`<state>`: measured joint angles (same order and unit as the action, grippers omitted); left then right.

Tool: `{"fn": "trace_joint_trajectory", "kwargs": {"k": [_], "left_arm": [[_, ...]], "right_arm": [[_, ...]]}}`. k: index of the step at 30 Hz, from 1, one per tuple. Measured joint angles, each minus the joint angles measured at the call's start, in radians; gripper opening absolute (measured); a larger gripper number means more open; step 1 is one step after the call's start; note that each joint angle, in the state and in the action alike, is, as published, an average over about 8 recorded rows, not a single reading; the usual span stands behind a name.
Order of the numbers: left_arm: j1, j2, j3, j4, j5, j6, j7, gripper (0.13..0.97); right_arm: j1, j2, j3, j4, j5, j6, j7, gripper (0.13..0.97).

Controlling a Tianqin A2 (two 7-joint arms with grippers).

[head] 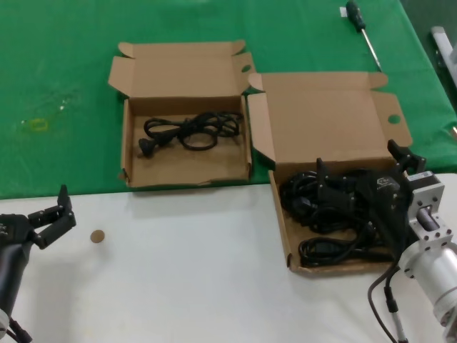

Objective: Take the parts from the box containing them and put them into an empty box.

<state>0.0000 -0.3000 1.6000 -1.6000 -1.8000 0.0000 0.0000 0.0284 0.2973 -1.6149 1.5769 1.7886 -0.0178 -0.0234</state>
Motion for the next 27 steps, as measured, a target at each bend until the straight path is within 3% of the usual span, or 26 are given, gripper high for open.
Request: {"fn": "trace_joint_trajectory", "kwargs": {"k": [27], "left_arm": [[0.0,0.0,0.0,0.0,0.0,0.0,0.0,0.966]], "right_arm": [[0.0,0.0,0.0,0.0,0.0,0.0,0.0,0.966]]}}
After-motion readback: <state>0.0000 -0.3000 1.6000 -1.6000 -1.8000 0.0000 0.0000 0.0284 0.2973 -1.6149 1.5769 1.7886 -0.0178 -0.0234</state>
